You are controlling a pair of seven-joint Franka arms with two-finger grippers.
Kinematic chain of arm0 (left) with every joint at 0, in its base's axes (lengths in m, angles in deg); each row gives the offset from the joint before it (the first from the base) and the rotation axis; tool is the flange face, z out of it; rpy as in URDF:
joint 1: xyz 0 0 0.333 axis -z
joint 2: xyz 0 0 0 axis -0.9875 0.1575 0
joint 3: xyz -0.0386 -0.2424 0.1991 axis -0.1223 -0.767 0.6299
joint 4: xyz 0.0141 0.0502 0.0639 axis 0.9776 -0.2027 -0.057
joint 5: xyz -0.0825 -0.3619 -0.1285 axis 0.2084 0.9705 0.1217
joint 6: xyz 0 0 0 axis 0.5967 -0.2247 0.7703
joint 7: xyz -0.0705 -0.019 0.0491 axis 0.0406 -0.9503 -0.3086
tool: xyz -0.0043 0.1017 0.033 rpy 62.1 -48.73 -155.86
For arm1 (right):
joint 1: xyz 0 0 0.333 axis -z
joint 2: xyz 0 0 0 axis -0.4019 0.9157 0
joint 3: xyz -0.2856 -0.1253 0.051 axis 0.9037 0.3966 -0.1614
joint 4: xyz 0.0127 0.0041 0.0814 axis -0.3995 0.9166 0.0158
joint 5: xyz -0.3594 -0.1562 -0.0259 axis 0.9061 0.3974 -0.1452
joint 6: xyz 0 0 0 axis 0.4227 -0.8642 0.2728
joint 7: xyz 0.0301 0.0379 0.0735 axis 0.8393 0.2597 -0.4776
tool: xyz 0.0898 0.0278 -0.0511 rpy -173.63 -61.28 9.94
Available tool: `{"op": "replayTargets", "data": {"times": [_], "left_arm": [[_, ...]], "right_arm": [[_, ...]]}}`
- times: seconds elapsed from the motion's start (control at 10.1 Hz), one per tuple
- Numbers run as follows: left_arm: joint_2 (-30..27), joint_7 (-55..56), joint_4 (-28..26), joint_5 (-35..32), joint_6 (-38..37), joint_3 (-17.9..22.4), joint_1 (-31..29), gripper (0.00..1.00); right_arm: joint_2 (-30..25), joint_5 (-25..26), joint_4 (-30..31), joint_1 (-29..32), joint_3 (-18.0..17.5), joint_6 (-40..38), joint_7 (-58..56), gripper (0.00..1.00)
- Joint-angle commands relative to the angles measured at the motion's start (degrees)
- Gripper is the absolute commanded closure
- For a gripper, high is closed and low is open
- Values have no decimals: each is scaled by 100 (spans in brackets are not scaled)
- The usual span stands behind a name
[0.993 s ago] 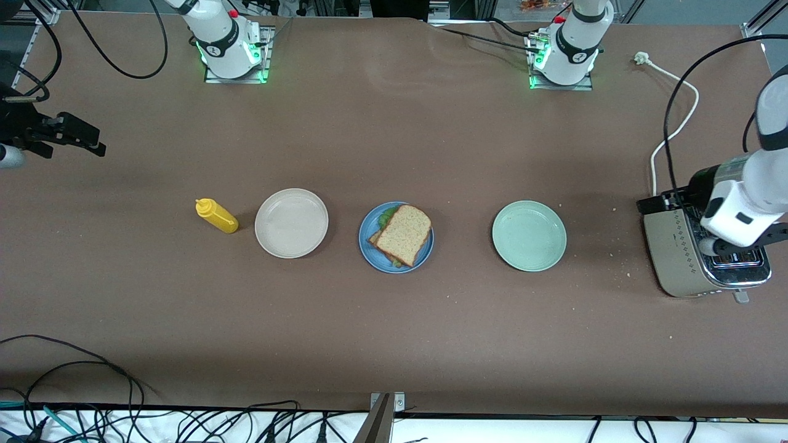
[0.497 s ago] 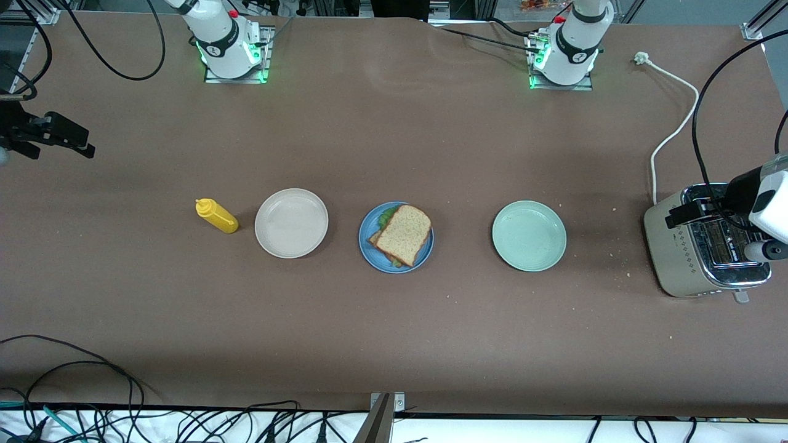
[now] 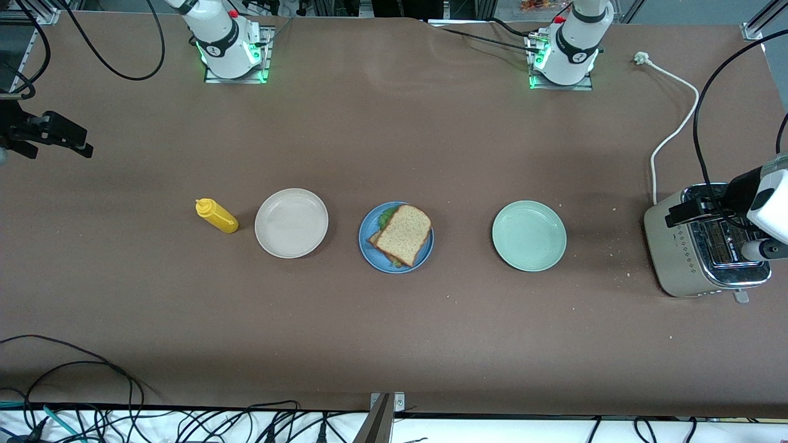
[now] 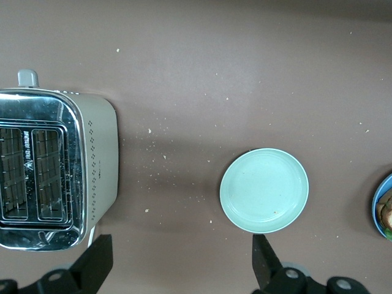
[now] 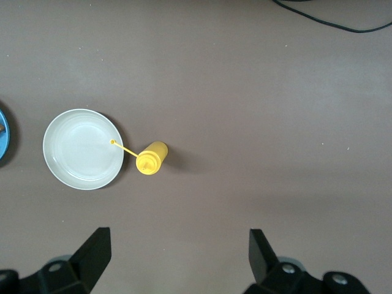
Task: Make sandwich in blue plate with both arms
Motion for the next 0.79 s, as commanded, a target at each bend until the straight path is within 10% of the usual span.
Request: {"op": "replayTargets", "data": {"times": [0.0,0.7], "left_arm": [[-35,-128,11,-161,-9,-65,-45,0],[-61,-75,-33,-126,-114,-39,-10,0]], "right_arm": [[8,76,-113,17,-4,-116,32,0],[0,84,-113,17,40,-116,-4,0]]}}
